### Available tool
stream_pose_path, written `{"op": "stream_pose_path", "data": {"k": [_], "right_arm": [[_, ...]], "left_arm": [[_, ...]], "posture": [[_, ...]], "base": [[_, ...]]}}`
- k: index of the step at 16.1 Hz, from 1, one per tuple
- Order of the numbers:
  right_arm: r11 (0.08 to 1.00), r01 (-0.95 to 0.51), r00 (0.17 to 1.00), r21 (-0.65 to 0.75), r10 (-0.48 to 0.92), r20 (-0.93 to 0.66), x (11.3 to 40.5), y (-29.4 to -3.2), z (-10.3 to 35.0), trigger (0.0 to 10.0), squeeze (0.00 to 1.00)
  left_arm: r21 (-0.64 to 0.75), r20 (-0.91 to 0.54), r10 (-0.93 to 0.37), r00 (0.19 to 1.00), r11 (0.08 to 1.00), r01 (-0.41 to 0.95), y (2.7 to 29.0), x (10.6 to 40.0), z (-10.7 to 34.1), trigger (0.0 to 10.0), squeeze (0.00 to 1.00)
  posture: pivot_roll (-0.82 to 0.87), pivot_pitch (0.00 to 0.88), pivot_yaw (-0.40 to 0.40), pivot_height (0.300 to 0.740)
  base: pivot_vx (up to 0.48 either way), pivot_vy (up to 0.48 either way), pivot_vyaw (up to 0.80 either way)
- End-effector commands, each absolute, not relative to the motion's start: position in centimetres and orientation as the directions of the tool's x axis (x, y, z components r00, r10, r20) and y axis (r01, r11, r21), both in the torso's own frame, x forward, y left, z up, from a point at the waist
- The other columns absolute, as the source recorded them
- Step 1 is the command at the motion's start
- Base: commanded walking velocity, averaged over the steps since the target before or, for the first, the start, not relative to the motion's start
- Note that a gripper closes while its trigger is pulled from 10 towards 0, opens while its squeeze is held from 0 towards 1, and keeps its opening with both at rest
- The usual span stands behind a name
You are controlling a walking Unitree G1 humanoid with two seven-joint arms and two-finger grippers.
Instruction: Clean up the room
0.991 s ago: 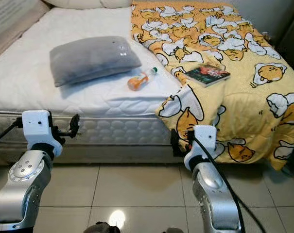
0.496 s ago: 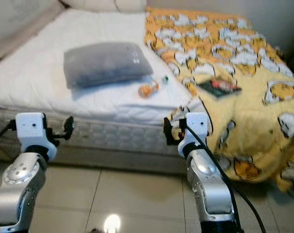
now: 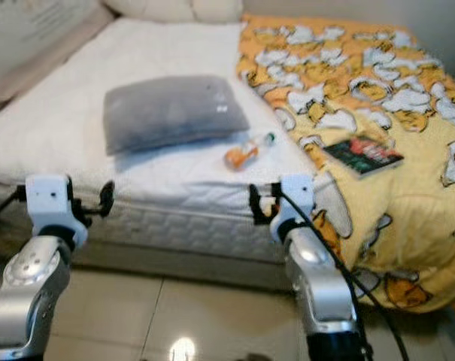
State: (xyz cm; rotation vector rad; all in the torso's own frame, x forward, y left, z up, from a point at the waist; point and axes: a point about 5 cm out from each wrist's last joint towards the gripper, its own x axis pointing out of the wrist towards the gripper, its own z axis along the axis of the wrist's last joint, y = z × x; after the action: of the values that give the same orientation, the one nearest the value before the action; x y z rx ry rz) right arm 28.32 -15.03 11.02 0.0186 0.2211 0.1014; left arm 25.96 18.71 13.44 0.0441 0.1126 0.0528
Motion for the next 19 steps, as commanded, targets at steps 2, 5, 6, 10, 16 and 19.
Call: {"op": "stream_pose_path", "data": {"k": [2, 5, 6, 10, 16, 19], "right_arm": [[0.996, -0.081, 0.969, 0.034, 0.087, -0.231, 28.5, -15.5, 10.9, 10.0, 0.0], [0.994, -0.093, 0.966, 0.055, 0.104, -0.235, 28.8, -15.1, 11.0, 10.0, 0.0], [0.994, -0.103, 0.967, 0.037, 0.108, -0.23, 28.9, -14.9, 11.1, 10.0, 0.0], [0.991, -0.134, 0.966, 0.001, 0.131, -0.224, 29.0, -14.7, 11.1, 10.0, 0.0], [0.995, -0.097, 0.97, 0.03, 0.102, -0.222, 29.4, -14.8, 11.2, 10.0, 0.0], [0.994, -0.104, 0.968, 0.02, 0.106, -0.228, 29.6, -14.8, 11.2, 10.0, 0.0]], "left_arm": [[0.057, -0.105, 0.038, 0.994, 0.998, -0.033, 18.3, 26.0, 13.5, 10.0, 1.0], [0.065, -0.102, 0.038, 0.994, 0.997, -0.031, 18.3, 26.2, 13.6, 10.0, 1.0], [0.066, -0.099, 0.037, 0.994, 0.997, -0.031, 18.3, 26.3, 13.6, 10.0, 1.0], [0.065, -0.091, 0.036, 0.995, 0.997, -0.03, 18.3, 26.4, 13.7, 10.0, 1.0], [0.065, -0.083, 0.036, 0.996, 0.997, -0.031, 18.3, 26.5, 13.9, 10.0, 1.0], [0.062, -0.086, 0.031, 0.996, 0.998, -0.026, 18.2, 26.5, 13.8, 10.0, 1.0]], "posture": [[-0.06, 0.01, -0.013, 0.74], [-0.06, 0.008, -0.01, 0.74], [-0.06, 0.007, -0.009, 0.74], [-0.06, 0.009, -0.008, 0.74], [-0.06, 0.011, -0.006, 0.74], [-0.07, 0.016, -0.009, 0.74]], "base": [[0.317, 0.0, 0.0], [0.298, 0.0, 0.0], [0.281, 0.0, 0.0], [0.287, 0.0, 0.13], [0.304, 0.0, 0.27], [0.292, 0.0, 0.0]]}}
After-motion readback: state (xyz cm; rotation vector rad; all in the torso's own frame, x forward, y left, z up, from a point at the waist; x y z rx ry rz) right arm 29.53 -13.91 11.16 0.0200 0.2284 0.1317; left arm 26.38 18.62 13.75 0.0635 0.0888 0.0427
